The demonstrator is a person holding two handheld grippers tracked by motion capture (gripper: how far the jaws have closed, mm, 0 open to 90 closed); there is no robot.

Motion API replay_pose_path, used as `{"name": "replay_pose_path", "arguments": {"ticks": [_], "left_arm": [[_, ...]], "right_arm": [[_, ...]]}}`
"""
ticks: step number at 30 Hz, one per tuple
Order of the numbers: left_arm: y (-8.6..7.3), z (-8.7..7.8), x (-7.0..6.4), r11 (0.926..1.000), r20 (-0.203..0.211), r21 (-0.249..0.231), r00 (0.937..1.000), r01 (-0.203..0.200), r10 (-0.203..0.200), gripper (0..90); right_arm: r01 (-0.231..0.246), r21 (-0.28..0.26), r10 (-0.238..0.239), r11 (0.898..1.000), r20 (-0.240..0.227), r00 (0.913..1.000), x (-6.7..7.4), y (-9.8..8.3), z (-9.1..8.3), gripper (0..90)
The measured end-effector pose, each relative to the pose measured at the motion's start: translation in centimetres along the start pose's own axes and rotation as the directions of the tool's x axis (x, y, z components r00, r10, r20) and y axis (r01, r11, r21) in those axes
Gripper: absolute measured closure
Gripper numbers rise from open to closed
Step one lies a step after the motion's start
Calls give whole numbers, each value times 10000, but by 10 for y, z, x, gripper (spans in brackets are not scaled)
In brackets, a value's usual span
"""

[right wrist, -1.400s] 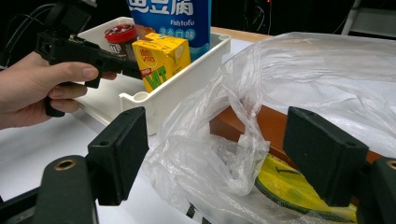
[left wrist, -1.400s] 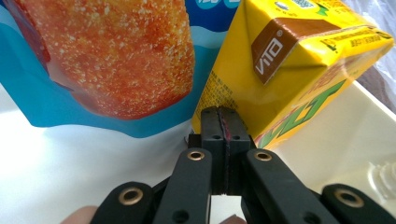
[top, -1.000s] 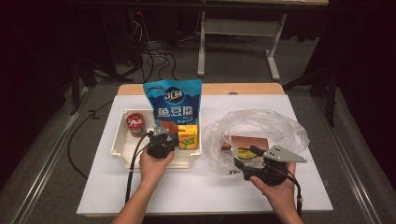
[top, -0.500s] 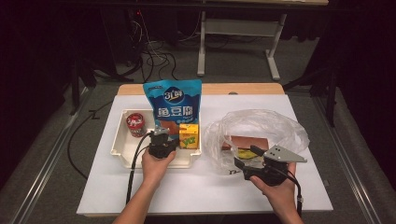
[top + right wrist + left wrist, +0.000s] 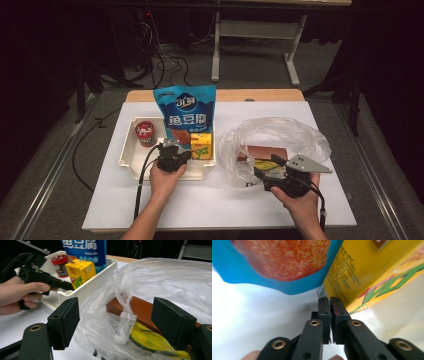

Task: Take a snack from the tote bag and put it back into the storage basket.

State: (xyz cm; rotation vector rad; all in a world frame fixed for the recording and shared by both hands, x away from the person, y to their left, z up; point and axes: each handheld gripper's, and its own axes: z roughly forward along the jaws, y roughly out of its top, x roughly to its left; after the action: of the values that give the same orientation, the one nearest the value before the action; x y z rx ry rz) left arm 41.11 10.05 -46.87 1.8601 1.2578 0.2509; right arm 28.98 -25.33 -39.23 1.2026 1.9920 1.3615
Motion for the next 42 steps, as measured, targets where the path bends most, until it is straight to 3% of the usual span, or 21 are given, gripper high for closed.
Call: {"name": "replay_pose_path", "arguments": {"ticks": [4,9,16,19,21,23,24,25,26,28,36,40,42], "left_arm": [[-1,-10,2,9996,-51,-273,10000,22,-24,847],[1,-37,0,9966,-308,-805,9994,-167,143,858],[-4,-59,-9,9920,-302,-1198,9989,-405,372,883],[-7,-68,-17,9887,-201,-1428,9989,-450,426,894],[-8,-70,-20,9878,-136,-1471,9987,-505,490,894],[-10,-74,-26,9864,-10,-1519,9980,-623,629,899],[-10,-74,-26,9864,-10,-1519,9980,-623,629,900],[-10,-75,-28,9855,4,-1562,9977,-670,679,900],[-10,-76,-31,9846,75,-1614,9975,-678,700,900],[-11,-76,-34,9833,130,-1679,9973,-695,727,900],[-13,-70,-41,9830,284,-1591,9949,-912,969,900],[-13,-69,-42,9831,306,-1547,9942,-975,1034,900],[-15,-68,-43,9834,322,-1500,9937,-1017,1076,900]], "right_arm": [[-54,-45,55,10000,193,9998,-6,0,-1,237],[-198,-179,206,9996,495,9986,-18,2,-6,261],[-313,-178,322,9994,571,9978,-33,1,-9,372],[-328,-28,329,9995,443,9985,-42,-1,-9,518],[-325,16,324,9995,485,9983,-43,-2,-9,551],[-264,189,253,9995,554,9981,-46,-3,-7,675],[-264,189,253,9995,554,9981,-46,-3,-7,675],[-257,190,246,9995,563,9981,-47,-3,-7,724],[-258,276,241,9993,579,9980,-50,-5,-6,838],[-240,272,219,9993,724,9971,-52,-5,-6,900],[-134,551,86,9984,855,9963,-64,-1,-5,900],[-313,623,250,9976,992,9948,-75,1,-2,900],[-406,883,289,9953,1299,9911,-88,1,4,900]]}}
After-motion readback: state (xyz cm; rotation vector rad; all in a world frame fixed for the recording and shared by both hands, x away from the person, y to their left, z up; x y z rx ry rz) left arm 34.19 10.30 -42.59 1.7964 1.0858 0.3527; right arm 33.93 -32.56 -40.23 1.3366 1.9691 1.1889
